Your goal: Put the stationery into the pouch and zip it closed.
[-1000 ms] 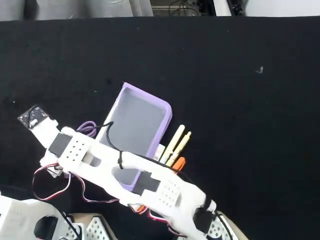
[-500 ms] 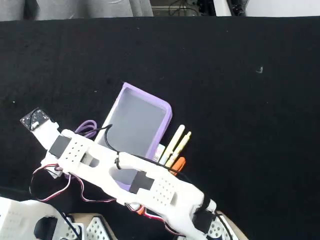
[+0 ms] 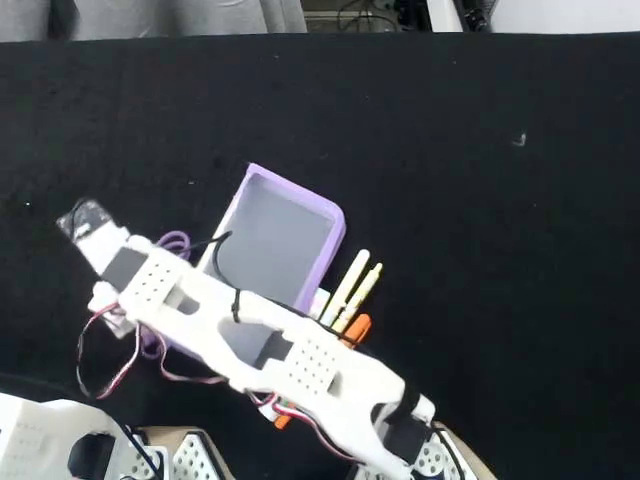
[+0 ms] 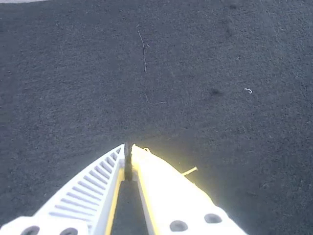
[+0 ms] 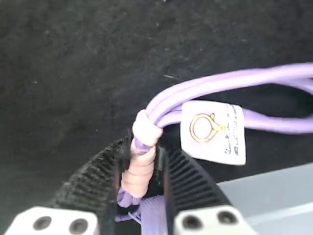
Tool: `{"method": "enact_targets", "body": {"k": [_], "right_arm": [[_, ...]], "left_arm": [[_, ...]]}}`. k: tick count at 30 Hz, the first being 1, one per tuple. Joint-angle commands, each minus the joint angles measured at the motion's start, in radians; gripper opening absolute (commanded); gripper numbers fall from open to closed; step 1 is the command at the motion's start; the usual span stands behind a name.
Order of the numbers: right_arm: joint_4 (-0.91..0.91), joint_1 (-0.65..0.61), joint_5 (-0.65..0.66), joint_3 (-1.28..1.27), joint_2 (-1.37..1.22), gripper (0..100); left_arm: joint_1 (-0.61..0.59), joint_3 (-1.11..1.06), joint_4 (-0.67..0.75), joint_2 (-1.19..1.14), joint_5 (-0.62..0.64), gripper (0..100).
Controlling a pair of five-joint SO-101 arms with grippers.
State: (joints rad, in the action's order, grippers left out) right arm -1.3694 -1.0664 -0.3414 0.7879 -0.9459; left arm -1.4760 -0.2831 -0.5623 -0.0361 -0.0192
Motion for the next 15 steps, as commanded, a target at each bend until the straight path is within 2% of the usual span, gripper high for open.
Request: {"method": "enact_targets", "body": {"k": [1, 11, 15], "right_arm": [[-0.114, 0.077, 0.054, 0.177, 0.015, 1.1], [-0.382, 0.204, 0.216, 0.619, 0.013, 1.1], [-0.397, 0.255, 0.288, 0.659, 0.018, 1.1]], "left_arm": [[0.005, 0.038, 0.018, 0.009, -0.009, 3], [0.099, 0.033, 0.012, 0.009, -0.009, 3], [0.156, -0.004, 0.014, 0.009, -0.011, 3]]}}
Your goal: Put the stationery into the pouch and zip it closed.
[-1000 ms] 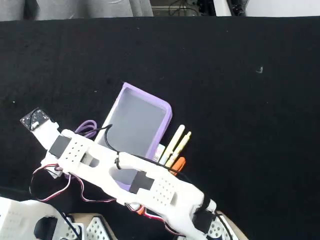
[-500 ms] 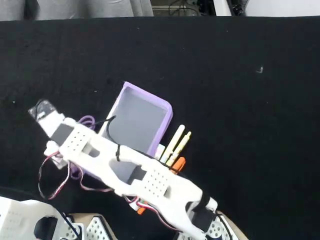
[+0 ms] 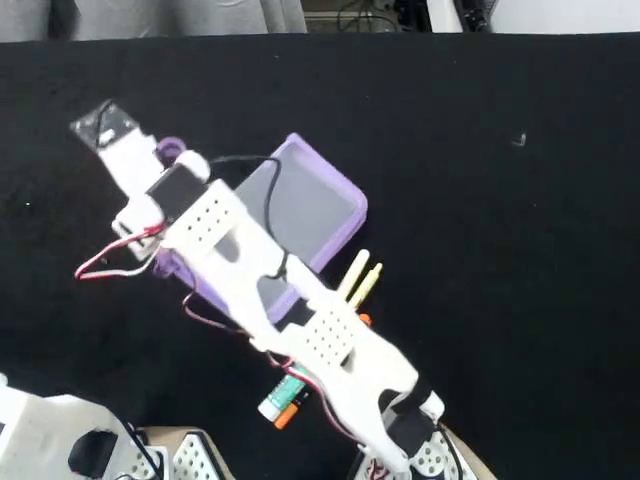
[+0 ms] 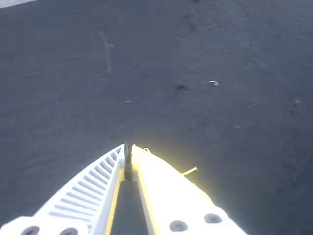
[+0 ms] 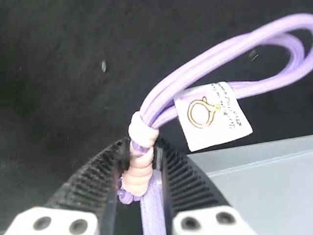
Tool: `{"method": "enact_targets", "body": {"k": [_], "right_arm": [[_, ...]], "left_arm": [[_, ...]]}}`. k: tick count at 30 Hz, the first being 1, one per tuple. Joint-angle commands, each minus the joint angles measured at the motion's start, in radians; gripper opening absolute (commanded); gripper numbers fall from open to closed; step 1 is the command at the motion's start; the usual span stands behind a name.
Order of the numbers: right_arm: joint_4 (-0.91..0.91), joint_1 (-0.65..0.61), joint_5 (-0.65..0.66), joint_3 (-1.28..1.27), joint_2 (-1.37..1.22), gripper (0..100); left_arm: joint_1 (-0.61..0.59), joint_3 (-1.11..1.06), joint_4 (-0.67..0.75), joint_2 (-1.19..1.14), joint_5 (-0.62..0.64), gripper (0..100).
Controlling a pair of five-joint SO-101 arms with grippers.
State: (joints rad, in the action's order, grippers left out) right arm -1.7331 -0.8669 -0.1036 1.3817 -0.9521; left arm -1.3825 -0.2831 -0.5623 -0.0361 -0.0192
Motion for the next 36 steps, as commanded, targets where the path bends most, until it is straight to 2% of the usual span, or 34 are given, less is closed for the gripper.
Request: {"method": "enact_targets", "body": {"k": [1, 9, 14, 27, 36], "right_arm": [[-0.034, 0.068, 0.063, 0.068, 0.024, 1.1], [-0.035, 0.100, 0.164, 0.025, 0.099, 1.1], [-0.035, 0.121, 0.206, -0.124, 0.262, 1.1], [-0.032, 0.129, 0.310, -0.727, 0.837, 1.1], [0.150, 0.328, 0.431, -1.124, 1.168, 1.1]], "left_arm": [[0.079, -0.013, 0.014, 0.009, -0.015, 3], [0.249, -0.099, 0.014, 0.015, -0.184, 3], [0.300, -0.120, 0.017, 0.014, -0.189, 3], [0.390, -0.200, 0.012, 0.020, -0.193, 3], [0.526, -0.298, 0.011, 0.021, -0.310, 3]]}}
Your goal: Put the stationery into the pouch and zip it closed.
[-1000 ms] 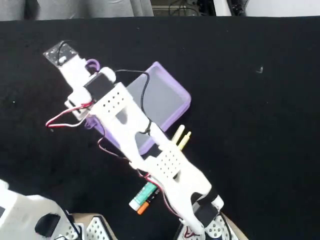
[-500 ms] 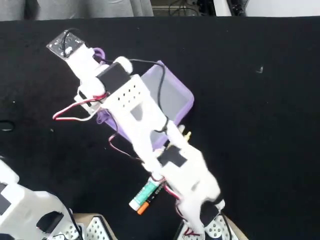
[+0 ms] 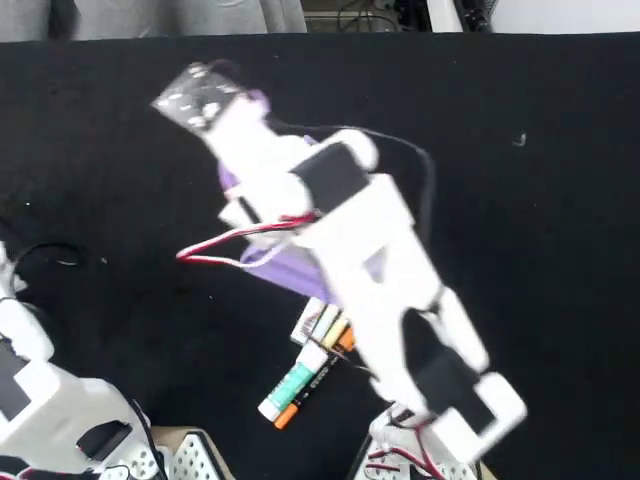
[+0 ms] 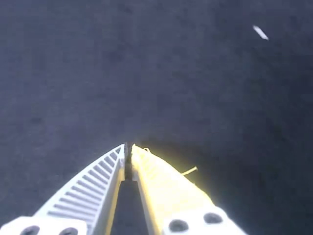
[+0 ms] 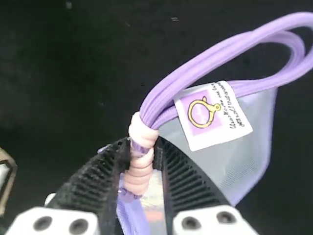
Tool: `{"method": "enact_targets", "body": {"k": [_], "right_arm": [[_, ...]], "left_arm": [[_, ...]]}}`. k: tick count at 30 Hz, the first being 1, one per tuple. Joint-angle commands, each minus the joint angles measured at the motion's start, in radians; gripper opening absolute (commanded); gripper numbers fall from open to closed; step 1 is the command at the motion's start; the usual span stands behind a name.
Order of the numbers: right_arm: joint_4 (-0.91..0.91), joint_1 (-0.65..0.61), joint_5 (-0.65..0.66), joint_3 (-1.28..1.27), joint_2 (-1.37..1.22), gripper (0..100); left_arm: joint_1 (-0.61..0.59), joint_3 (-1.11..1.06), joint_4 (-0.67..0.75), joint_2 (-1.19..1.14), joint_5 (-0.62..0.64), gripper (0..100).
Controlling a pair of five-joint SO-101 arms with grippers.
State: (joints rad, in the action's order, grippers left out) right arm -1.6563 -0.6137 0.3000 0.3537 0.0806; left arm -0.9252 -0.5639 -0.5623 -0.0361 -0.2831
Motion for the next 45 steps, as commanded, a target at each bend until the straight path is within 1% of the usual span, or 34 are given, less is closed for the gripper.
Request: {"method": "enact_targets", "body": {"k": [1, 6, 10, 16, 18, 20, 25, 28, 34, 36, 42, 43, 45], "right_arm": [[0.101, 0.091, 0.029, -0.151, 0.171, 1.1], [0.252, 0.137, 0.031, -0.450, 0.348, 1.1], [0.393, 0.152, 0.031, -0.687, 0.513, 1.1], [0.643, 0.149, 0.021, -0.981, 0.748, 1.1], [0.683, 0.150, 0.021, -1.043, 0.808, 1.1], [0.694, 0.150, 0.021, -1.076, 0.854, 1.1], [0.698, 0.147, 0.020, -1.110, 0.903, 1.1], [0.700, 0.147, -0.003, -1.112, 0.903, 1.1], [0.698, 0.147, -0.009, -1.110, 0.903, 1.1], [0.698, 0.147, -0.009, -1.109, 0.905, 1.1], [0.700, 0.147, -0.009, -1.104, 0.905, 1.1], [0.700, 0.147, -0.009, -1.104, 0.905, 1.1], [0.700, 0.147, -0.009, -1.102, 0.905, 1.1]], "left_arm": [[0.084, -0.027, 0.011, 0.021, -0.046, 3], [0.153, -0.064, 0.005, 0.021, -0.048, 3], [0.228, -0.064, -0.130, 0.072, -0.048, 3], [0.397, -0.084, -0.338, 0.288, -0.043, 3], [0.469, -0.110, -0.377, 0.382, -0.041, 3], [0.549, -0.160, -0.388, 0.480, -0.040, 3], [0.757, -0.335, -0.384, 0.753, -0.040, 3], [0.855, -0.450, -0.328, 0.928, -0.040, 3], [0.931, -0.739, -0.101, 1.310, -0.044, 3], [0.954, -0.828, -0.054, 1.439, -0.046, 3], [1.030, -1.030, -0.044, 1.834, -0.041, 3], [1.044, -1.055, -0.041, 1.880, -0.041, 3], [1.087, -1.064, -0.029, 1.863, -0.041, 3]]}}
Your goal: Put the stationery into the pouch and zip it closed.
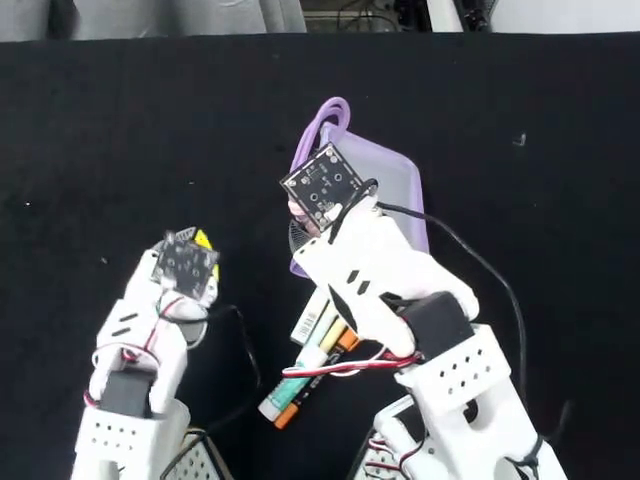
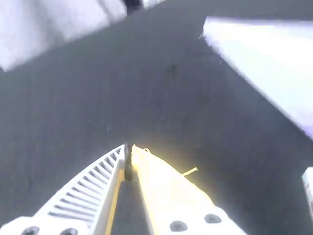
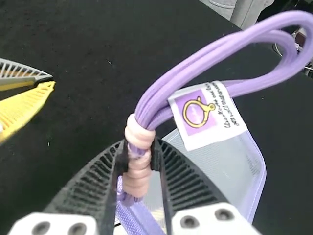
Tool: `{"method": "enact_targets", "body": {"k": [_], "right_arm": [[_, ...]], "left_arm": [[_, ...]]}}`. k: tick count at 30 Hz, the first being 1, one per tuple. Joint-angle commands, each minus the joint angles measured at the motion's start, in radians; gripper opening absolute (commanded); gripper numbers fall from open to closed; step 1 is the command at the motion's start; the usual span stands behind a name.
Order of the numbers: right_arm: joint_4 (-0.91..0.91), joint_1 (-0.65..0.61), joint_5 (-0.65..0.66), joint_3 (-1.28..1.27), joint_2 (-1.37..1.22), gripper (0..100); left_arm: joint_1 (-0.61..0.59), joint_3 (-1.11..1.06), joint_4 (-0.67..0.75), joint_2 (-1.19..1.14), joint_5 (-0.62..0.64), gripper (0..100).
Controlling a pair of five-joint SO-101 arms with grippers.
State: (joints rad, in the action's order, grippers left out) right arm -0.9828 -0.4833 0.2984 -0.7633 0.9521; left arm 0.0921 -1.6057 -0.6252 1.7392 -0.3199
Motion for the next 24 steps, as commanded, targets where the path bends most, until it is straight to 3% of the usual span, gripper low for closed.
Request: {"method": "enact_targets", "body": {"k": [1, 11, 15, 19, 24], "right_arm": [[0.028, 0.017, -0.008, 0.015, 0.033, 1.1], [0.054, 0.017, -0.014, 0.007, 0.031, 1.1], [0.049, 0.017, -0.014, 0.007, 0.031, 1.1], [0.049, 0.015, -0.014, 0.007, 0.031, 1.1], [0.051, 0.015, -0.014, 0.007, 0.031, 1.1]], "left_arm": [[0.096, -0.027, 0.046, 0.063, -0.005, 3], [0.323, -0.035, 0.074, 0.087, -0.005, 3], [0.346, -0.050, 0.074, 0.087, -0.003, 4], [0.351, -0.056, 0.069, 0.087, 0.014, 15], [0.344, -0.047, 0.068, 0.087, 0.138, 24]]}}
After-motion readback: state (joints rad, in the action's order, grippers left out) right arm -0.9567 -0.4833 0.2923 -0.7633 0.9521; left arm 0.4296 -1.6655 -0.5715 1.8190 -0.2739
